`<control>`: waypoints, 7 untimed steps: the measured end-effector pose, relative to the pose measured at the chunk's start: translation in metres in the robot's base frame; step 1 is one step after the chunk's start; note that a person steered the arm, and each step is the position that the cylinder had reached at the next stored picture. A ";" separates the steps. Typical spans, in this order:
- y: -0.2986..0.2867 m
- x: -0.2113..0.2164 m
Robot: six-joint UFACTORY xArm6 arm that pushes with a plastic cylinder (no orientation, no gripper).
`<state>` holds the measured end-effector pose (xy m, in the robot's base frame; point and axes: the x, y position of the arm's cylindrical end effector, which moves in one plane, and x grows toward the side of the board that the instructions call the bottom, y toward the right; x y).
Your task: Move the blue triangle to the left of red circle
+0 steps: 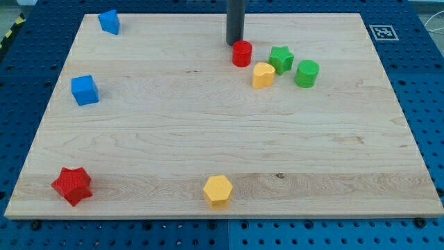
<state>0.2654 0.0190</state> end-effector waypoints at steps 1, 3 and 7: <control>-0.042 -0.036; -0.166 -0.073; -0.256 -0.074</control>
<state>0.1911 -0.2366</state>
